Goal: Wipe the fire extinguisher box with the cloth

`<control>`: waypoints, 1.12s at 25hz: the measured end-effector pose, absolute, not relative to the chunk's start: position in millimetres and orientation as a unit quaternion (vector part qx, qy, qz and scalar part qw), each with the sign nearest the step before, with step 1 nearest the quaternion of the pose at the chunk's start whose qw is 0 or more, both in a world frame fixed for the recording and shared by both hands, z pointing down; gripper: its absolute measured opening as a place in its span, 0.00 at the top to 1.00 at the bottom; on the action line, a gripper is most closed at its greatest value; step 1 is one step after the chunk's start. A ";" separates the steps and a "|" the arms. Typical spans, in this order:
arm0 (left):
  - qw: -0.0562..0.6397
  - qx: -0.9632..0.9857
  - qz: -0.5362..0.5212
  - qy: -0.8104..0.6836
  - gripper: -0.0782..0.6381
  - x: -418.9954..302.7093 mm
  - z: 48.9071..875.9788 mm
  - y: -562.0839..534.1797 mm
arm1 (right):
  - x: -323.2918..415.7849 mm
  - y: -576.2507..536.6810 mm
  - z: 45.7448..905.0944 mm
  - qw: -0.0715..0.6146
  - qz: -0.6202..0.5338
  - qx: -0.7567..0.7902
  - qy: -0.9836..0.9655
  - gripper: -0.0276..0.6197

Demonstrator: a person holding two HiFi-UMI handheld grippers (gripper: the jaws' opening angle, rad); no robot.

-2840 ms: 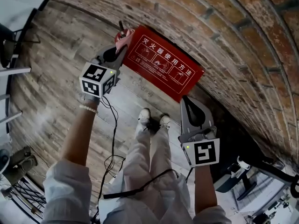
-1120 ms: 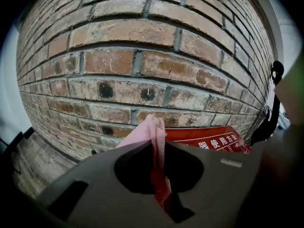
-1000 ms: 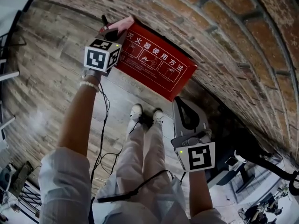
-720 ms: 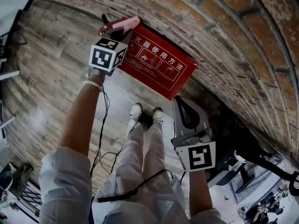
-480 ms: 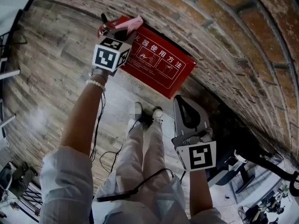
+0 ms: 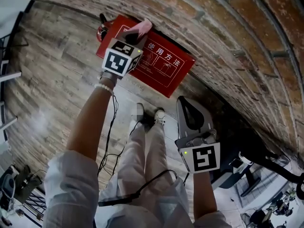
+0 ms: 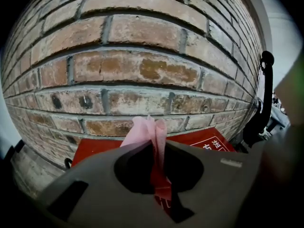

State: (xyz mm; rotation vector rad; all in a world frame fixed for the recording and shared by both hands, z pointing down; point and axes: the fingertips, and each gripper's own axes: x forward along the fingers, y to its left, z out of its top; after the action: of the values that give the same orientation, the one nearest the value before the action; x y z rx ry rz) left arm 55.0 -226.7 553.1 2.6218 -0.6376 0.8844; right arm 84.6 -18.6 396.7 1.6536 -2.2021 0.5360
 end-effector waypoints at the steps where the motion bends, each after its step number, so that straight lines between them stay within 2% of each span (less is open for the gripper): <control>1: 0.149 0.914 0.308 -0.220 0.88 58.3 553.3 -223.8 | 86.6 -17.5 396.6 0.167 0.189 0.582 -0.774 0.94; 10: 0.108 0.927 0.310 -0.182 0.88 88.8 549.3 -193.5 | 101.2 -4.1 398.8 0.165 0.193 0.584 -0.771 0.94; 20: 0.025 0.937 0.335 -0.097 0.88 126.1 554.8 -145.7 | 118.1 10.3 403.3 0.171 0.191 0.584 -0.771 0.94; 28: 0.020 0.943 0.328 -0.062 0.88 153.5 556.2 -116.2 | 124.4 18.0 406.0 0.171 0.197 0.588 -0.766 0.94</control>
State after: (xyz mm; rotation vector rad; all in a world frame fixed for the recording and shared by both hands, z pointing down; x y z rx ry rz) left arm 153.5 -116.2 556.2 2.9249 -0.1910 1.0163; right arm 124.4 18.0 406.0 1.6695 -2.1745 0.5593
